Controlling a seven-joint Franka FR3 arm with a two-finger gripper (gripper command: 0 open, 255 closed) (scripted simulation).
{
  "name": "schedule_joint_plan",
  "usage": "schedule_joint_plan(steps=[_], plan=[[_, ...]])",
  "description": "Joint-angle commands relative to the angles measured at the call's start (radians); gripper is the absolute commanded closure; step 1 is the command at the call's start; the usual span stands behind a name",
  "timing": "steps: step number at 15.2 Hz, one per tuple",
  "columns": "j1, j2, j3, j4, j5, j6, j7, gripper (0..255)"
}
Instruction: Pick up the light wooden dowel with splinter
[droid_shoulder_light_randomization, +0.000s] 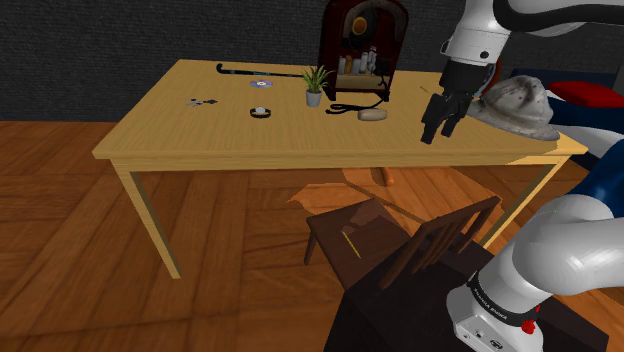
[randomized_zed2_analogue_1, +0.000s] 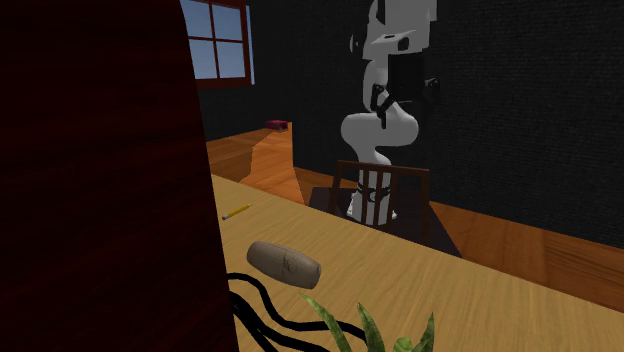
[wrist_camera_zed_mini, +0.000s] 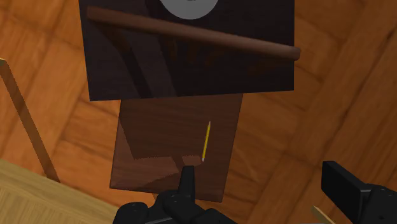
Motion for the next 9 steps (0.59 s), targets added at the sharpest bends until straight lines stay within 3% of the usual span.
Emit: schedule_joint_plan(steps=[1, 9], plan=[[0.000, 0.000, 0.000, 0.000, 0.000, 0.000, 0.000, 0], [0.009, 0.183, -0.158, 0.048, -0.146, 0.149, -0.336, 0]])
